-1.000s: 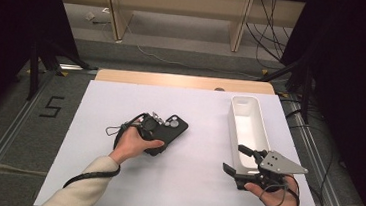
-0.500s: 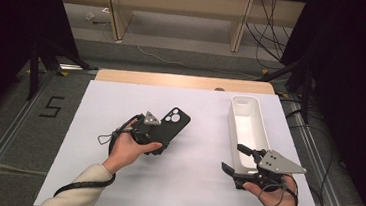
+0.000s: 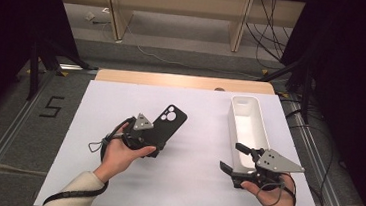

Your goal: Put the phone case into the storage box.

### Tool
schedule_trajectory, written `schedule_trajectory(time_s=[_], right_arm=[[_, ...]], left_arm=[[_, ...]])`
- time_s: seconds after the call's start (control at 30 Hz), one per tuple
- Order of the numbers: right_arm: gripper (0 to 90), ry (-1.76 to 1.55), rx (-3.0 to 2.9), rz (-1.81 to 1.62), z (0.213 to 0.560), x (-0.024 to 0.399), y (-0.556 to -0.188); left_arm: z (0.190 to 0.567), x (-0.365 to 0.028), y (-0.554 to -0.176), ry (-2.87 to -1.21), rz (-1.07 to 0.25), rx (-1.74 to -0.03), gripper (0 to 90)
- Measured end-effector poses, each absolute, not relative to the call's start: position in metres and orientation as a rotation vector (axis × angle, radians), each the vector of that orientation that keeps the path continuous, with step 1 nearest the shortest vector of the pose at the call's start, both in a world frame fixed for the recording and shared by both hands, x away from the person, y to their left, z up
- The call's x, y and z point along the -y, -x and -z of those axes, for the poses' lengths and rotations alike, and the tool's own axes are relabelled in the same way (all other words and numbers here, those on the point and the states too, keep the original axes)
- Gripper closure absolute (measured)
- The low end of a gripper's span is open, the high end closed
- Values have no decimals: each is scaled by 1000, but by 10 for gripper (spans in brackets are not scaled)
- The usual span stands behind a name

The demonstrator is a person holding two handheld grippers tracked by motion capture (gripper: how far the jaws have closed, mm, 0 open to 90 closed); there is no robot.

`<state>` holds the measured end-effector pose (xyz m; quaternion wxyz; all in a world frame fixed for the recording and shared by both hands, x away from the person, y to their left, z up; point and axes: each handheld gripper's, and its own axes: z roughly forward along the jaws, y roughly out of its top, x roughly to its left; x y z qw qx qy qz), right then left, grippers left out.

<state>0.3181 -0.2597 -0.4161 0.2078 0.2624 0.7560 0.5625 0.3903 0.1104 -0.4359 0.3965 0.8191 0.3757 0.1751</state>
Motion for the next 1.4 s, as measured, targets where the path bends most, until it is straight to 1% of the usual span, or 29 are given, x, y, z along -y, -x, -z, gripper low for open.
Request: schedule_trajectory(time_s=[0.63,1.17,1.4], right_arm=[[216,-707,-2105,-1601,409,237,-327],[214,-729,-2087,-1615,399,208,-349],[190,-742,-2090,-1608,398,197,-358]], left_arm=[[431,-120,-372,-2028,-471,-923,153],[428,-115,-354,-2019,-484,-861,152],[430,-107,-350,-2035,-481,-831,152]])
